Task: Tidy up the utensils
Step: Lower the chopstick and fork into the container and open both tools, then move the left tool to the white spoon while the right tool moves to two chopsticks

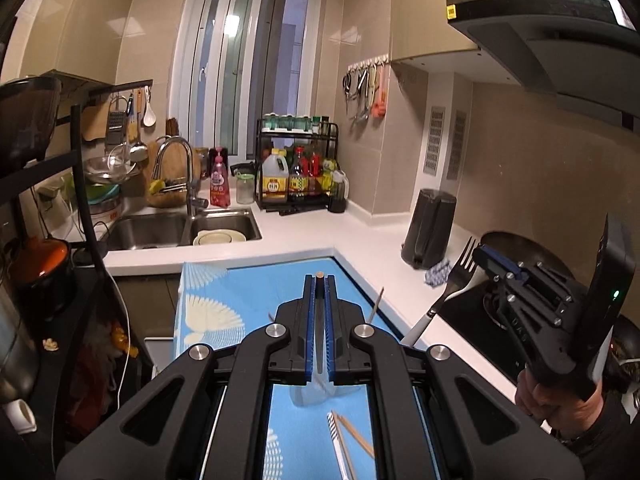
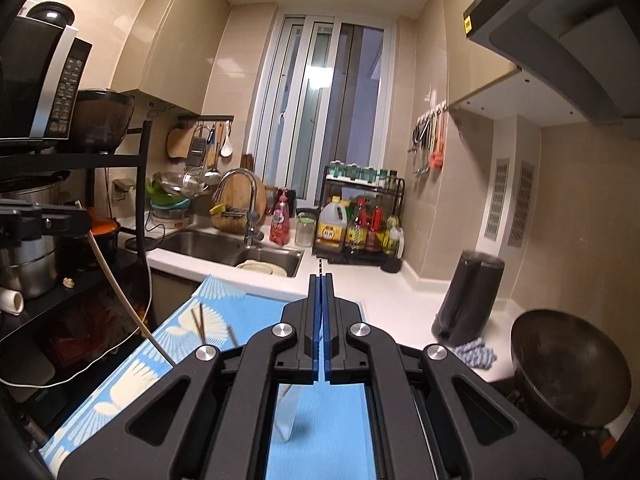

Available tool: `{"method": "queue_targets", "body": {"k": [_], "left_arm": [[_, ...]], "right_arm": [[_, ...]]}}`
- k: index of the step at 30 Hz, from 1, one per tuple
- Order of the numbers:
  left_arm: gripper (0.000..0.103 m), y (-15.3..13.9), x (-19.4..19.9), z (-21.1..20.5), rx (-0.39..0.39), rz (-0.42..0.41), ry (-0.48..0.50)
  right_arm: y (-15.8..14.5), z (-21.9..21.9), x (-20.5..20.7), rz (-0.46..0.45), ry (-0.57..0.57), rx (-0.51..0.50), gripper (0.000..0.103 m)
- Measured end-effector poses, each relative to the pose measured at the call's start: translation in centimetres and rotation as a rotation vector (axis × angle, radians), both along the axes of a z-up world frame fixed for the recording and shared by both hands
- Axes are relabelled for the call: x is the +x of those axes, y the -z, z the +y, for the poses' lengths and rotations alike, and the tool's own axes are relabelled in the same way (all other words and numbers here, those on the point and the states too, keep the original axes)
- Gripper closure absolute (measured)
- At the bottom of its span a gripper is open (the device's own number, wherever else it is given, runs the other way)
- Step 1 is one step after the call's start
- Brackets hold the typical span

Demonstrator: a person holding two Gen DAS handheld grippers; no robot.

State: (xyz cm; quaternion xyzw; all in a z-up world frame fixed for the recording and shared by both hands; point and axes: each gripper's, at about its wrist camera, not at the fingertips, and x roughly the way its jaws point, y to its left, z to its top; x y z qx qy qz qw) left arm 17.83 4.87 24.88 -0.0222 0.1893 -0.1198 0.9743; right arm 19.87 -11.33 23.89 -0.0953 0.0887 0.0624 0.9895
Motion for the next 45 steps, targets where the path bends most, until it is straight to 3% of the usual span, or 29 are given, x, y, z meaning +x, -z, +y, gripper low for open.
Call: {"method": "queue_targets", "body": {"k": [7, 13, 27, 30, 34, 37, 45], "left_arm": [[0.099, 3.9, 5.3, -0.8, -0.013, 0.044, -0.014], [0.099, 8.0, 8.6, -1.0, -0.03, 0.069, -0.011], [0.098, 12.0, 10.7, -2.2, -0.016, 0.154, 0.063], [0.096, 12.2, 10.5, -2.2, -0.007, 0.15, 0.066], [0.075, 11.4, 10.0, -2.0, 0.005, 0.12, 0.042], [0.066, 10.5, 9.4, -1.8, 0.002, 0.088, 0.03], [0.061, 8.0, 6.3, -1.9, 0.019, 0.008, -0.014]], "right_arm": [[1.8, 0.2, 5.4, 0.014, 0.06, 0.03, 0.102], [5.5, 1.1, 9.4, 0.07, 0.065, -0.002, 0.102], [11.6, 4.1, 12.2, 0.198, 0.004, -0.101, 0.101], [11.4, 3.9, 11.8, 0.203, 0.009, -0.101, 0.096], [10.5, 3.3, 11.6, 0.206, 0.029, -0.1, 0.079], [9.6, 2.9, 10.8, 0.196, 0.032, -0.089, 0.079], [5.6, 1.3, 5.7, 0.103, 0.029, -0.028, 0.078]]}}
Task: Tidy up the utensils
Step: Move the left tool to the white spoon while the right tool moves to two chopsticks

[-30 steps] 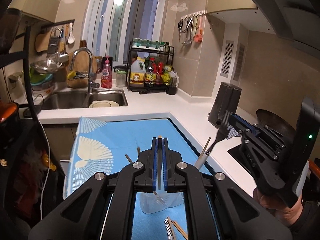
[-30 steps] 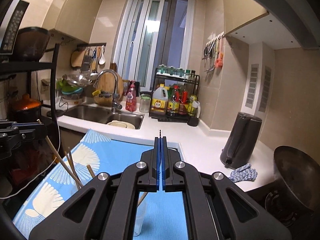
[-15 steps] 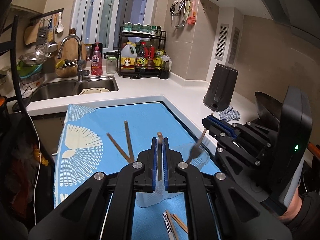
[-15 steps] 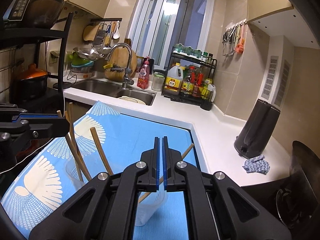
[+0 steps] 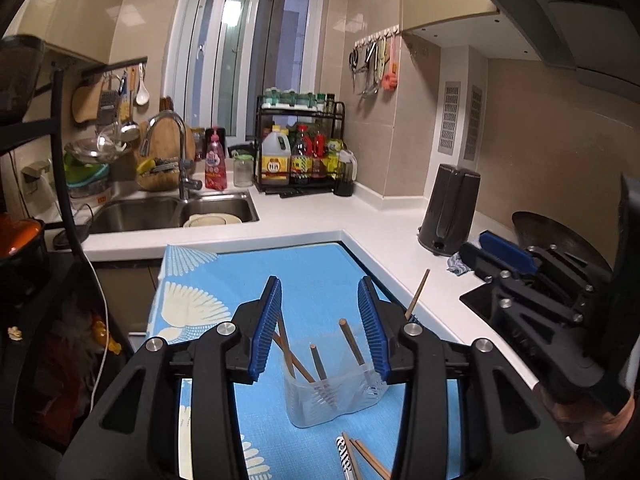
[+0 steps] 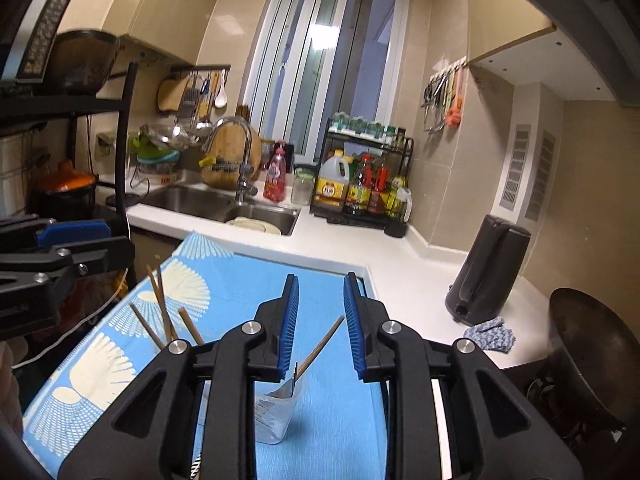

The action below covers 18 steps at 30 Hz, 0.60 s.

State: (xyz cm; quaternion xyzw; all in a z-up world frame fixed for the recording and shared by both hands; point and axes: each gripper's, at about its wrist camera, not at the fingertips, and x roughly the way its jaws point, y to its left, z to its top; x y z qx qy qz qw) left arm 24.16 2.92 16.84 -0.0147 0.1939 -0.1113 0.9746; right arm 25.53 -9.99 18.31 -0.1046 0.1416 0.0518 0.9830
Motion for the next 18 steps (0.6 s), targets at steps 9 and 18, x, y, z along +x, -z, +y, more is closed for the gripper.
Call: {"method": "queue_targets", "body": {"k": [9, 18], "left_arm": [[0.055, 0.5, -8.4, -0.6, -0.005, -0.073, -0.023], [0.054, 9.2, -14.0, -0.7, 0.048, -0.013, -0.061]], "right_arm": [[-0.3, -1.7, -9.4, -0.066, -0.043, 0.073, 0.075], [7.3, -1.4, -14.4, 0.037, -0.062, 0.163, 0.075]]}}
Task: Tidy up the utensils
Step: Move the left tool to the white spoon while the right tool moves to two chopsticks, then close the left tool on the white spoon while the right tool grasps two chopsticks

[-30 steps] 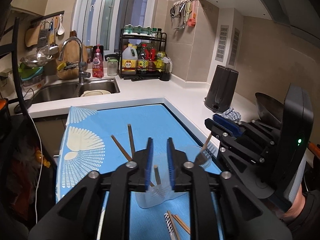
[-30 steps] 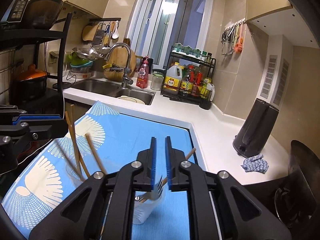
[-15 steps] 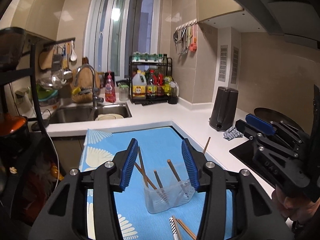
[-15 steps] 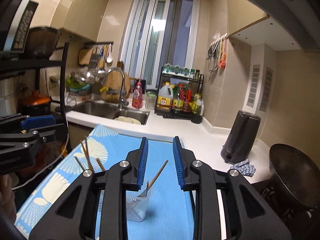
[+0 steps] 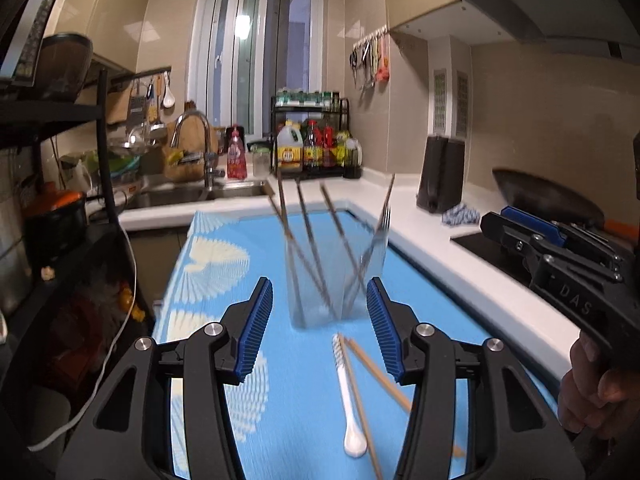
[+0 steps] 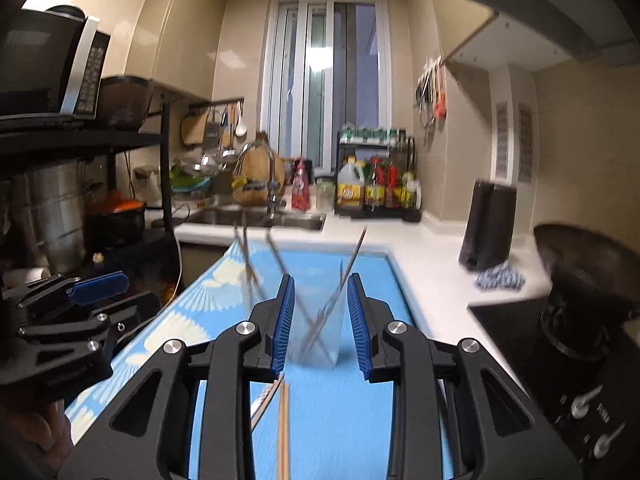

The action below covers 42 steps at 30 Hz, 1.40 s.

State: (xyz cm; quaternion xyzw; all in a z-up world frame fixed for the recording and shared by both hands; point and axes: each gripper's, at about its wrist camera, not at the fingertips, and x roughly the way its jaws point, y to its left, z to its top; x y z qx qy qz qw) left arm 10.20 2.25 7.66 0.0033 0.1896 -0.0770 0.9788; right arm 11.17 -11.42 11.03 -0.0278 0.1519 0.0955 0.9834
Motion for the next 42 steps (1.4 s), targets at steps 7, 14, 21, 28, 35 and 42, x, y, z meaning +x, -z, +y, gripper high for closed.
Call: {"method": "queue_targets", "body": {"k": [7, 14, 21, 28, 35, 42], "left_arm": [[0.066, 7.0, -1.8, 1.3, -0.056, 0.169, 0.0], [0.076, 10.3, -2.8, 0.9, -0.082, 0.254, 0.018], [0.091, 11.6, -3.1, 1.0, -0.105, 0.282, 0.023], [0.091, 12.0, -2.8, 0.4, -0.112, 0.302, 0.024], [0.091, 12.0, -2.9, 0.1, -0.106, 0.311, 0.026], [0.091, 12.2, -2.2, 0.1, -0.122, 0.332, 0.023]], "right_arm": [[6.7, 0.1, -1.9, 0.166, -0.031, 0.049, 0.088], [10.5, -0.2, -3.0, 0.249, -0.037, 0.013, 0.087], [12.7, -1.9, -2.7, 0.323, -0.016, 0.057, 0.093], [15.1, -1.5, -2.0, 0.431, -0.063, 0.073, 0.093], [16.6, -0.6, -1.9, 0.482, -0.074, 0.018, 0.093], [16.9, -1.0, -1.8, 0.496, -0.066, 0.005, 0.092]]}}
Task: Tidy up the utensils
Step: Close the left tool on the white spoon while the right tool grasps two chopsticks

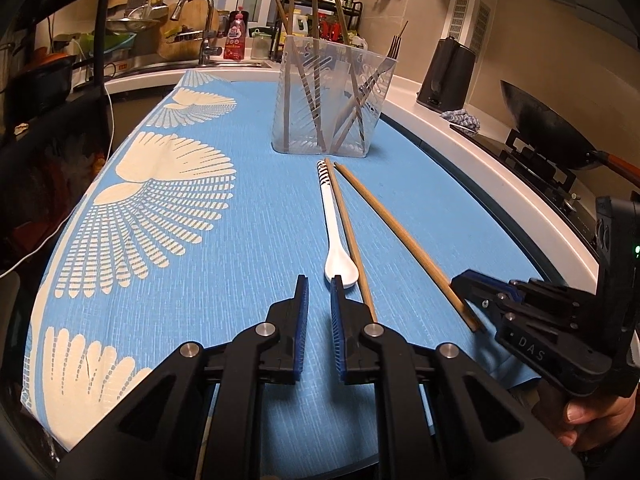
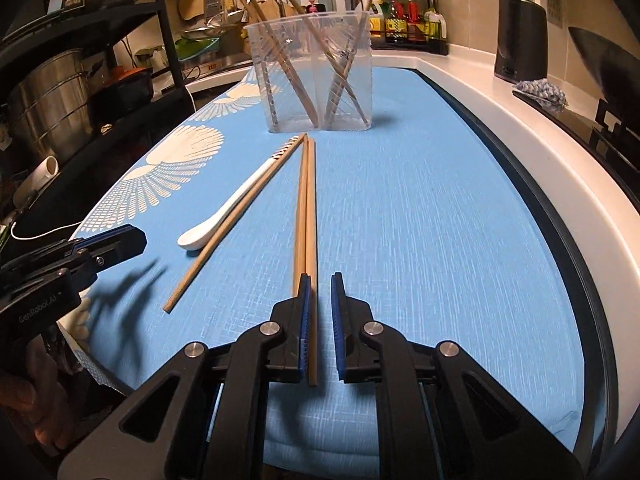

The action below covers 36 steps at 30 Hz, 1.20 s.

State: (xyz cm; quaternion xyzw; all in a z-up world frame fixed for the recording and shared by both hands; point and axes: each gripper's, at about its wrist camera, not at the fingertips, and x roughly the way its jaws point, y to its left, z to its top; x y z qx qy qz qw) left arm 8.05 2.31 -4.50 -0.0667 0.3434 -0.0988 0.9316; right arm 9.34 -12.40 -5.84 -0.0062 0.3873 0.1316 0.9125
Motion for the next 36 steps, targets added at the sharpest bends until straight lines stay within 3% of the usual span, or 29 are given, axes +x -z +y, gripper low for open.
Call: {"method": "queue_targets", "body": {"k": [12, 16, 23, 36], "left_arm": [[0.091, 1.2, 3.9, 0.0, -0.164, 0.128, -0.033], [0.09, 1.9, 4.4, -1.1, -0.132, 0.156, -0.033], [0.084, 2.0, 4.1, -2.8, -0.061, 0.131, -0.024], [0.093, 1.9, 2.5, -0.4, -0.036, 0.1, -0.074]], "right_arm": [[0.1, 0.2, -0.2, 0.004, 0.004, -0.028, 0.095], [0.1, 0.0, -0.2, 0.009, 0.009, -0.021, 0.097], [0.1, 0.2, -0.4, 0.005, 0.005, -0.041, 0.097], [0.1, 0.2, -0.6, -0.002, -0.003, -0.062, 0.097]]}}
